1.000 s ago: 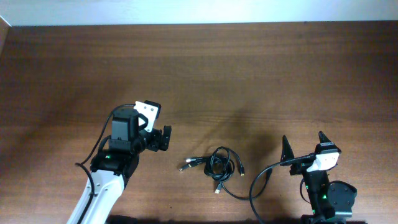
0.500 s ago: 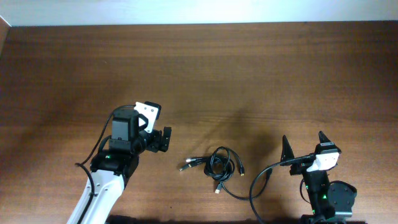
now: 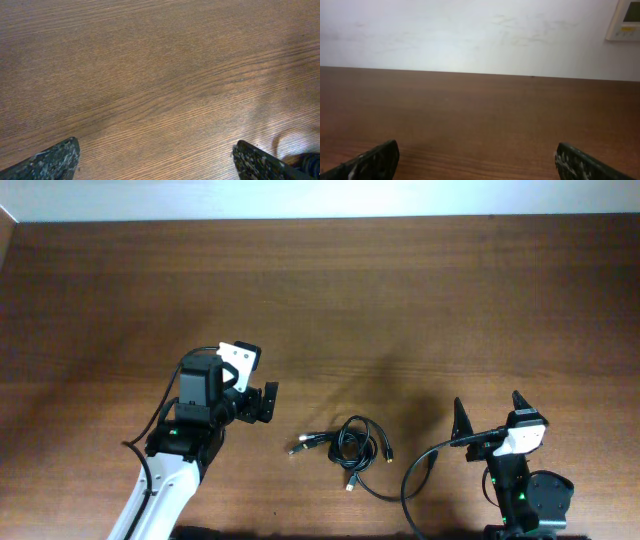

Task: Untangle cables
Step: 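Raise the left gripper and move it above the black cable bundle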

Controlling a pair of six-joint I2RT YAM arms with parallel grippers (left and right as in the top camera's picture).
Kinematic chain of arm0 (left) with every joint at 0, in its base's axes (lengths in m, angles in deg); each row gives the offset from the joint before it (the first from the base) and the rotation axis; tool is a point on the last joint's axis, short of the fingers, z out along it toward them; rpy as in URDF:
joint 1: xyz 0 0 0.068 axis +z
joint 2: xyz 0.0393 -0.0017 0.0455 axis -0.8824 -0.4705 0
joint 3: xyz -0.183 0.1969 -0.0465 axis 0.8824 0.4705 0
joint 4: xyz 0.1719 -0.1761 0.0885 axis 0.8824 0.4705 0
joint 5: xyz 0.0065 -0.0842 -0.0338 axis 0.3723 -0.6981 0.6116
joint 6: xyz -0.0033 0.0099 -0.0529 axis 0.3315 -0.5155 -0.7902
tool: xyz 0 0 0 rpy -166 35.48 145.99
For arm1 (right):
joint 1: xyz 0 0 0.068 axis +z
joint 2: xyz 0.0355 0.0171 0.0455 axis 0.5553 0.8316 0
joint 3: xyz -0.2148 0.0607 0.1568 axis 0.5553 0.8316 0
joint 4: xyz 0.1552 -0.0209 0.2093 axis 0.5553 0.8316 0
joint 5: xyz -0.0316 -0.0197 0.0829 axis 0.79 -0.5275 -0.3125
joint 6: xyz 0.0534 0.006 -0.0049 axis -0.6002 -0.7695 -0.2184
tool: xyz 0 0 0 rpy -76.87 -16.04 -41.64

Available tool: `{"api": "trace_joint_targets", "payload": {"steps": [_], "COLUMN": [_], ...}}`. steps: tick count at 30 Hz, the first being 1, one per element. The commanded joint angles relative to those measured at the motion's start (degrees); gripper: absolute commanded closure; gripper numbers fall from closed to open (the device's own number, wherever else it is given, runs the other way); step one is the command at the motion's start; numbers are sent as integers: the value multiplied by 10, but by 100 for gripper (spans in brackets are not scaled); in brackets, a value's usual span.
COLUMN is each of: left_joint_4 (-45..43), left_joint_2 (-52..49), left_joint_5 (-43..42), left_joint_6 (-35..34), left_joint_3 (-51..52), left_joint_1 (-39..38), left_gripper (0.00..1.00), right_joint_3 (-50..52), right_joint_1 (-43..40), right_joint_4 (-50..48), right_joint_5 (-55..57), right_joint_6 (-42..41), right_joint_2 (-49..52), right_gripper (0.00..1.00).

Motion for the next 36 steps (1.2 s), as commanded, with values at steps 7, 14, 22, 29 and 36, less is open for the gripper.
{"api": "trace_joint_targets", "payload": {"steps": [7,14,22,29,36], "left_joint_4": [-2,-2,-2,-2,-2], "left_joint_2": [-5,-5,-5,-5,-5], "left_joint_5": [-35,-35,-35,-35,-35], "left_joint_6": [9,9,9,9,9], "left_joint_3": [-14,-14,-14,-14,-14], "left_joint_1": [-2,-2,-2,-2,-2], "left_gripper": [1,1,1,1,1], "right_joint_3": [3,3,3,3,3], "right_joint_1": [3,3,3,3,3], "right_joint_4": [3,3,3,3,3], "right_joint_5": [7,7,7,7,7], "right_joint_6": [-7,-7,-7,-7,-7], "right_joint_2": [-2,-2,-2,-2,-2], "right_gripper": [2,2,2,2,2]}}
